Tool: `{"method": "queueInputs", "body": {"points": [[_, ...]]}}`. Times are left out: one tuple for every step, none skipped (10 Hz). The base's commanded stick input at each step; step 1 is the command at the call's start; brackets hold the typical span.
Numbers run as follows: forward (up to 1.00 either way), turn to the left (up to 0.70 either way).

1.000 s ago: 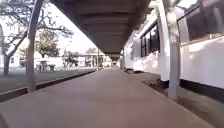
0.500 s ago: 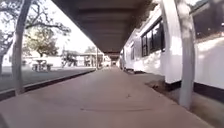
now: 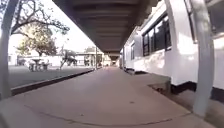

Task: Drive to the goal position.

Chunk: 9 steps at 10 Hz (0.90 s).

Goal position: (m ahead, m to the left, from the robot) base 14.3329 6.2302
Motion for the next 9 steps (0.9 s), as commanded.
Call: {"method": "queueInputs", "body": {"points": [[0.70,0.00],[0.70,0.00],[0.70,0.00],[0.70,0.00],[0.70,0.00],[0.70,0.00],[0.70,0.00],[0.70,0.00],[0.70,0.00]]}}
